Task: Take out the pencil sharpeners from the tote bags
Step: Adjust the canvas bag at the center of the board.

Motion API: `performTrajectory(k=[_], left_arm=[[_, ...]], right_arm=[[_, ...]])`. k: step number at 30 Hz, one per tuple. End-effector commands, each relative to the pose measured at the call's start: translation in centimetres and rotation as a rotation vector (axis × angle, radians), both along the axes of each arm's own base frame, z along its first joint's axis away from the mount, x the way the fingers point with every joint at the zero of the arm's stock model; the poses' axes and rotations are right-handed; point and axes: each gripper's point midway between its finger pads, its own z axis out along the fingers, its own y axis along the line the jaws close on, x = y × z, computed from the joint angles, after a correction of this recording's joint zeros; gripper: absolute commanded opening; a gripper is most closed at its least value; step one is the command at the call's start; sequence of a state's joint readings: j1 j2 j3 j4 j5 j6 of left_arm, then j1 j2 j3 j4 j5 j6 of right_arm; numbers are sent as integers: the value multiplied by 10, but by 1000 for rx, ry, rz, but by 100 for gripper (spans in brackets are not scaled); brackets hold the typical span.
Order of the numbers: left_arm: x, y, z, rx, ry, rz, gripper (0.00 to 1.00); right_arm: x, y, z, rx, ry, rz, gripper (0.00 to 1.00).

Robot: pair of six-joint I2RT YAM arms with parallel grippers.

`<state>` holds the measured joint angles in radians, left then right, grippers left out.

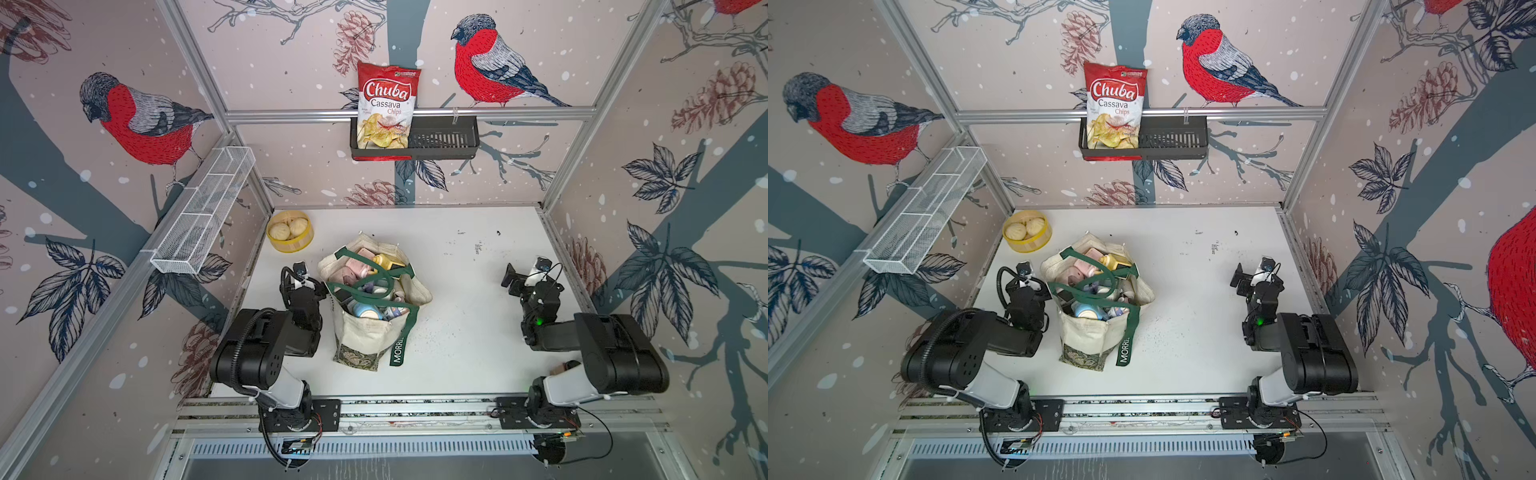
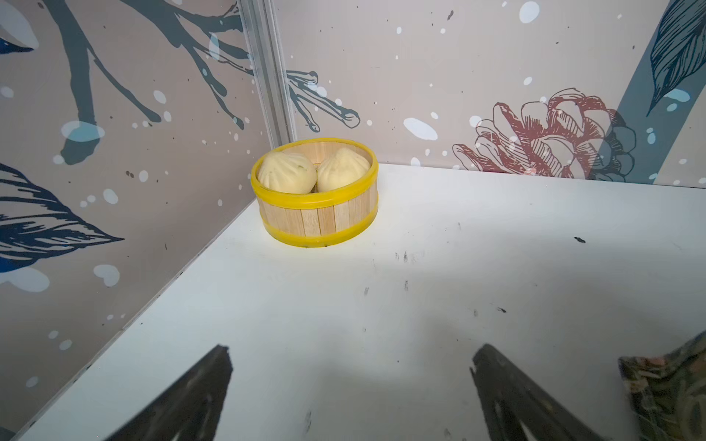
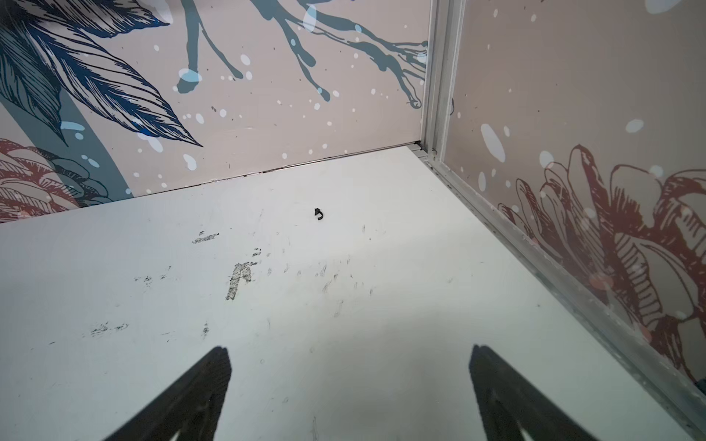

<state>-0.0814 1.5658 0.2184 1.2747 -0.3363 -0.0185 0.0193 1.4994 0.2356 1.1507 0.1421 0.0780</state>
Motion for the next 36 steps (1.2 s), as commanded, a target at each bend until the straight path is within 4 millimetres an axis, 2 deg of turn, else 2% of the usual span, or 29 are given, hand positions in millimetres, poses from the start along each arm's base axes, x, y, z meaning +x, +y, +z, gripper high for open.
performTrajectory(k=[1, 36], left_arm=[[3, -1, 19, 6, -77, -6, 100], [3, -1, 19, 6, -75, -6, 100]], right_arm=[[3, 2, 11, -7, -41, 11, 100], [3, -1, 9, 13, -37, 13, 100]])
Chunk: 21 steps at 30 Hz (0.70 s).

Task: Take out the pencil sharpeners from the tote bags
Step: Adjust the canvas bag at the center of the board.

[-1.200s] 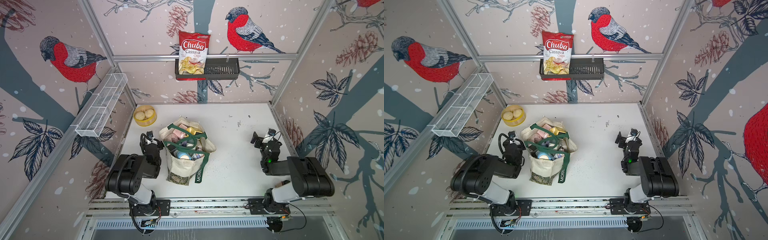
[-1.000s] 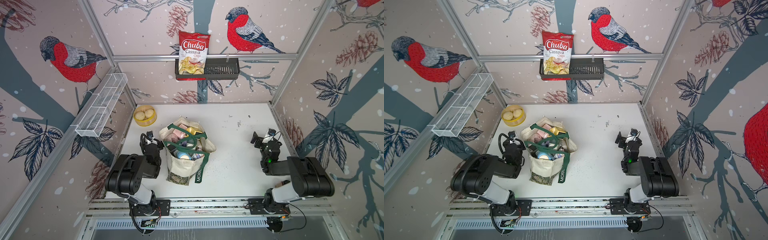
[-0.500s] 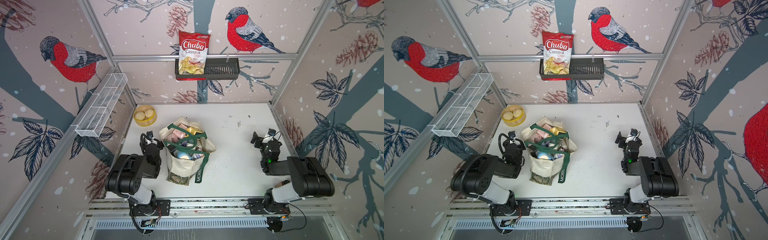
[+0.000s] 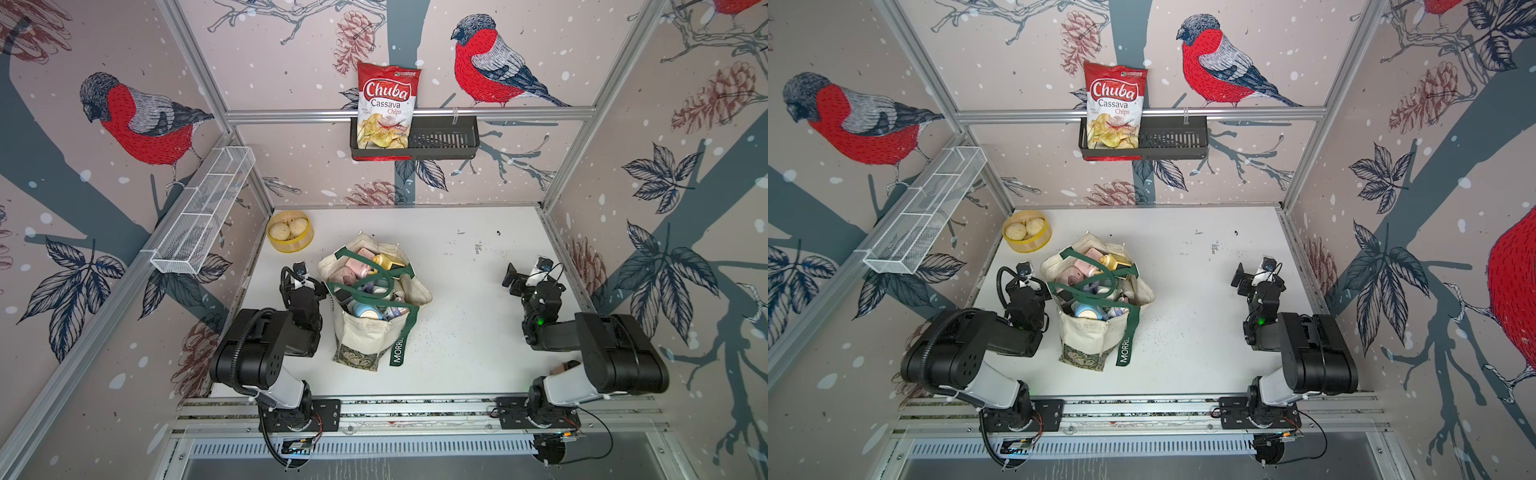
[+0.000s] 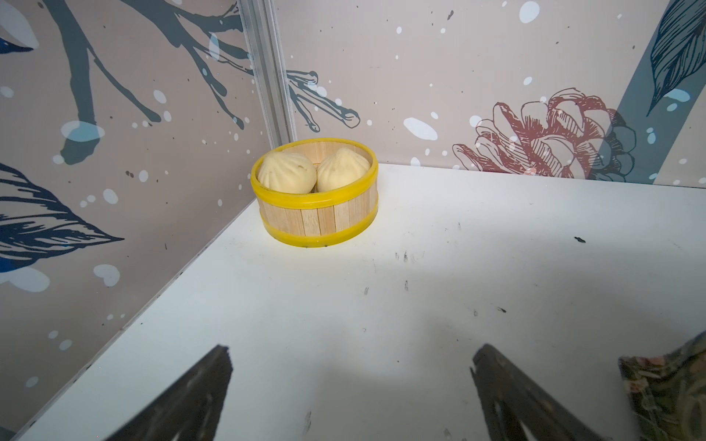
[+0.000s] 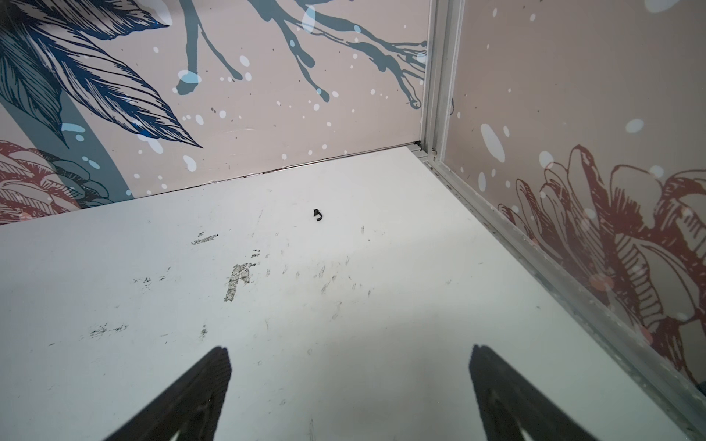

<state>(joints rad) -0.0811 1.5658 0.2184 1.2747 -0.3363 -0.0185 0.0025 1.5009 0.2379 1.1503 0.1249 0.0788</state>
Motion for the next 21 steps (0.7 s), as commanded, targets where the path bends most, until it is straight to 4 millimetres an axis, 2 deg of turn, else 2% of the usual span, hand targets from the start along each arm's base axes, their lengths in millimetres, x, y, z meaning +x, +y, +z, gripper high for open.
performTrajectory(k=[1, 3, 4, 5, 7, 8, 11, 13, 15, 18, 21], left_arm=[[3, -1, 19, 6, -76, -6, 100], [3, -1, 19, 6, -75, -7, 100], [2, 4, 19, 2, -79, 20, 99], [-5, 17, 24, -8, -104, 121, 99], [-14, 17, 27, -25, -127, 110, 98], [-17, 17, 30, -22, -146, 105, 98], [-28, 14, 36, -18, -192, 87, 99], [-42, 16, 48, -4, -244, 114, 99], [-59, 30, 65, 0, -276, 270, 99], [-49, 24, 101, -73, -280, 251, 99], [-47, 24, 127, -254, -235, 262, 99]], right_arm=[[3, 2, 9, 8, -36, 12, 100], [3, 2, 10, 6, -38, 13, 100], [2, 3, 10, 7, -40, 14, 100], [2, 2, 11, 6, -44, 11, 100], [5, -1, 20, 4, -57, -11, 100], [8, -4, 17, 3, -12, -31, 100], [9, -6, 37, -9, -8, -84, 100], [3, -6, 53, 16, -45, -104, 100], [-4, -2, 70, 60, -93, -86, 100], [-12, 5, 86, 116, -150, -42, 100], [-22, 8, 104, 190, -224, -28, 100]])
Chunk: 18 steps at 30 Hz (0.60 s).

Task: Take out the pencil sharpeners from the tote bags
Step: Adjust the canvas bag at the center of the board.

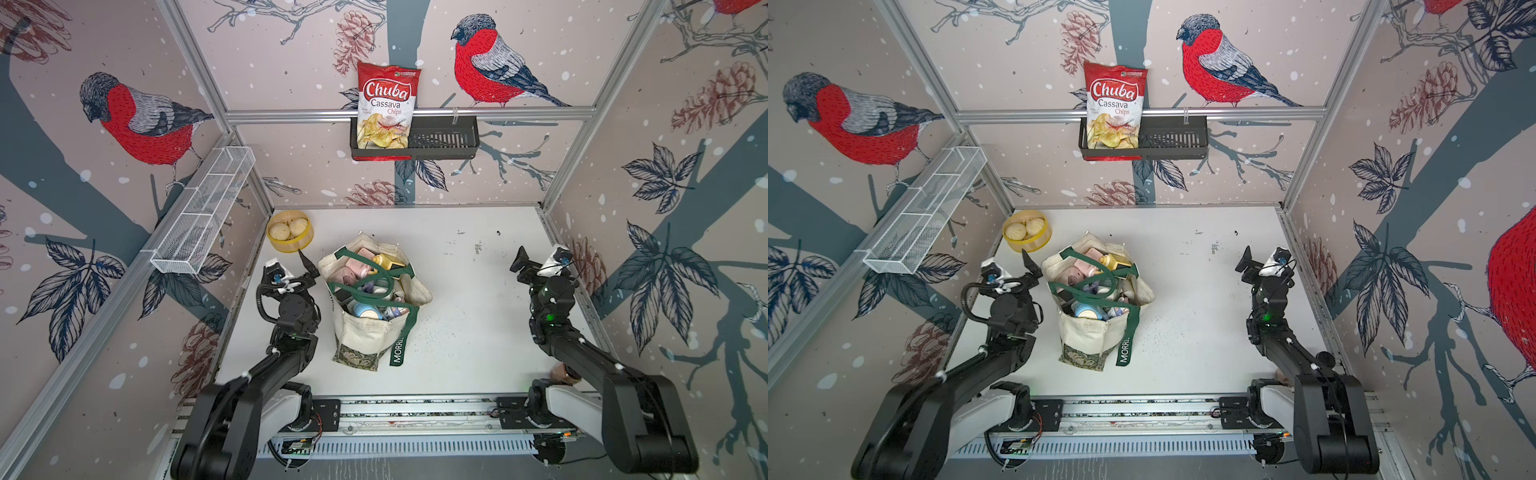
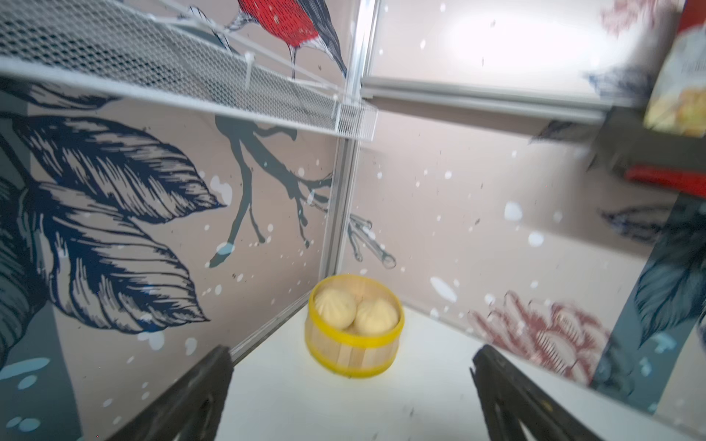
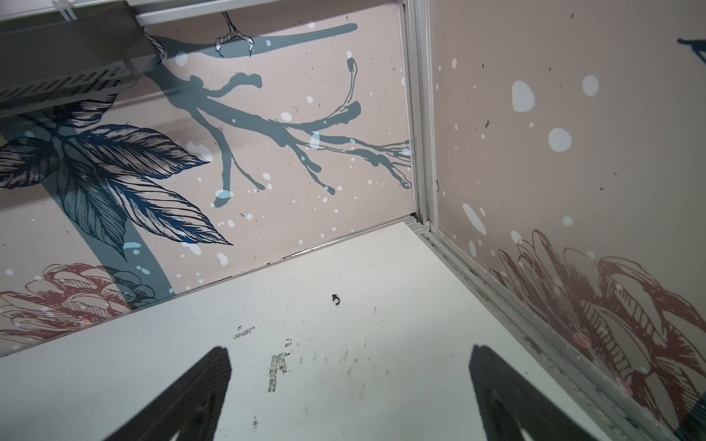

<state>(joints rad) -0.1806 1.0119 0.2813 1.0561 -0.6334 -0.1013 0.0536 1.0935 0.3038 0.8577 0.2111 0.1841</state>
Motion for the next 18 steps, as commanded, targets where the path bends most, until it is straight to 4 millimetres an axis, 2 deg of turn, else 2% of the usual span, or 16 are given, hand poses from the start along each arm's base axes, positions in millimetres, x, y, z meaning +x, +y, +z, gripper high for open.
performTrajectory(k=[1, 4, 6, 7, 9, 13, 15, 18], left_arm=[[-5, 6, -18, -174, 143, 14, 99], [-19, 7, 2, -323, 37, -42, 99], [-19, -5, 24, -357, 51, -182, 98], [-18, -11, 32, -357, 81, -239, 98], [-17, -27, 43, -345, 172, -326, 97], [-20, -60, 40, -274, 392, -495, 97], [-28, -70, 33, -244, 466, -549, 96], [-40, -74, 26, -212, 493, -579, 96]], right_arm=[[-10, 3, 8, 108, -51, 21, 100], [-21, -12, 13, 226, -98, -41, 100], [-24, -13, 17, 282, -122, -31, 100], [-24, -9, 20, 289, -126, -1, 100], [-24, 13, 30, 274, -140, 132, 100], [-29, 36, 45, 308, -163, 268, 98], [-33, 40, 49, 330, -170, 290, 96], [-36, 45, 54, 374, -175, 322, 95]])
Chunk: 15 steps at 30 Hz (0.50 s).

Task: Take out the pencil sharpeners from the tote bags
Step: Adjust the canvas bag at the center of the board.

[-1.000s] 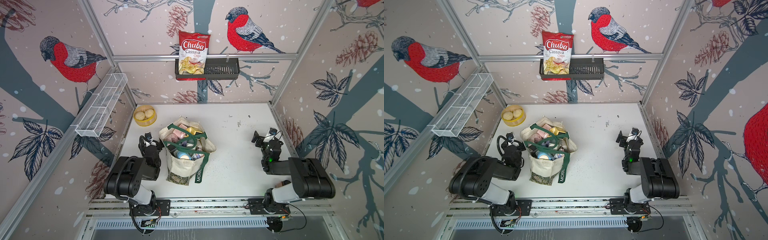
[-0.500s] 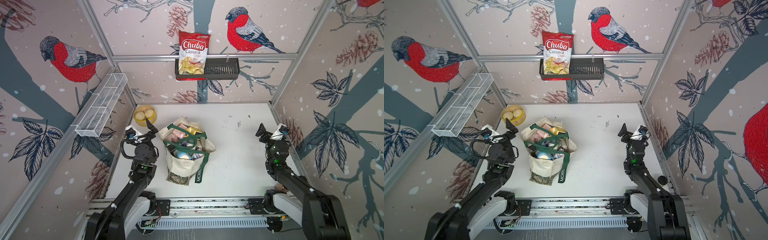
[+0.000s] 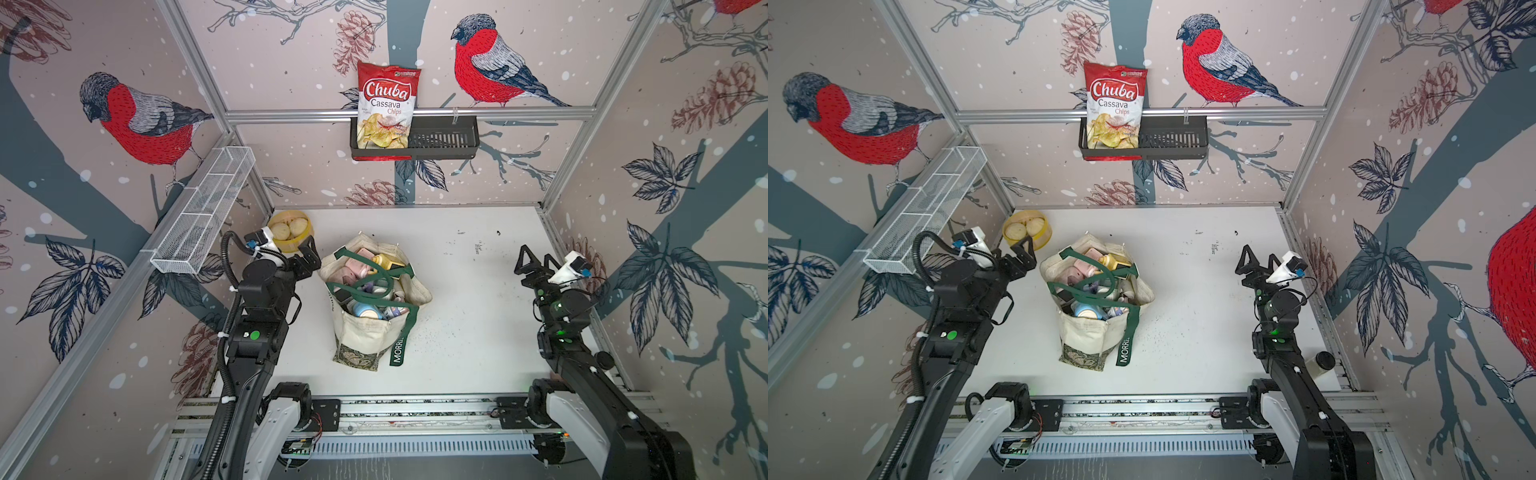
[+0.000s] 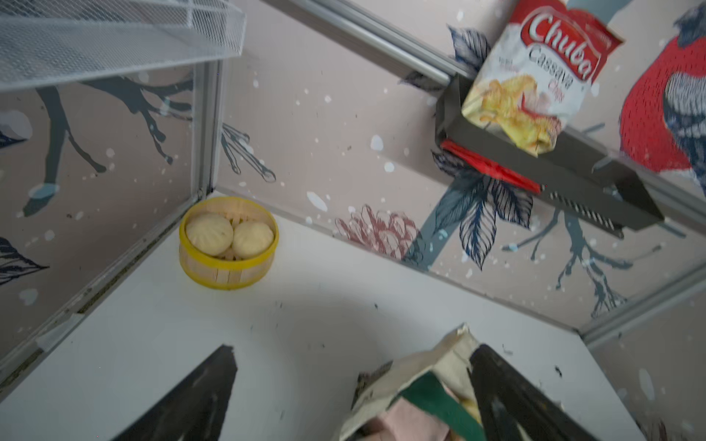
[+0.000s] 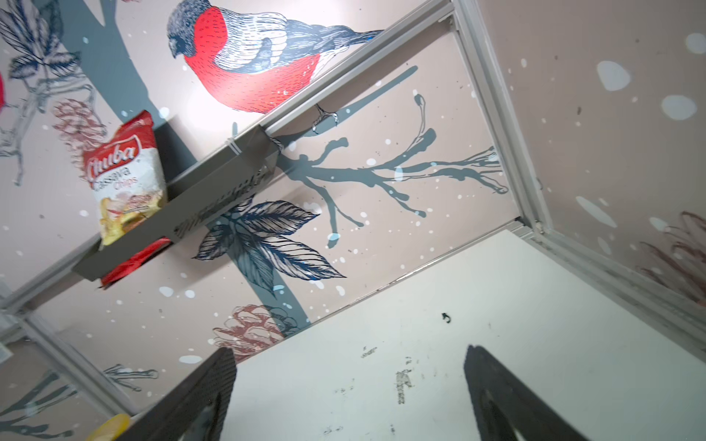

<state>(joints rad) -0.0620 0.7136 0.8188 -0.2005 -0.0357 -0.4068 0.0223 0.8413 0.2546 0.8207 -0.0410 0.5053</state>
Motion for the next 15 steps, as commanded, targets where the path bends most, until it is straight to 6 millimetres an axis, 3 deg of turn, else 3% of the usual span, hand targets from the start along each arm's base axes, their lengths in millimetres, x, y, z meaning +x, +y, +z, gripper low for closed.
performTrajectory(k=[1, 7, 10, 15], left_arm=[[-20, -18, -33, 50, 132, -126, 96], [-29, -30, -28, 50, 122, -201, 92], [-31, -39, -22, 49, 126, -257, 87], [-34, -56, -9, 52, 129, -364, 87]], right_arm=[[-4, 17, 8, 66, -8, 107, 95], [-7, 49, 13, 85, 48, 257, 87], [-7, 79, 10, 53, 116, 346, 78], [-16, 138, 3, -1, 200, 489, 80]])
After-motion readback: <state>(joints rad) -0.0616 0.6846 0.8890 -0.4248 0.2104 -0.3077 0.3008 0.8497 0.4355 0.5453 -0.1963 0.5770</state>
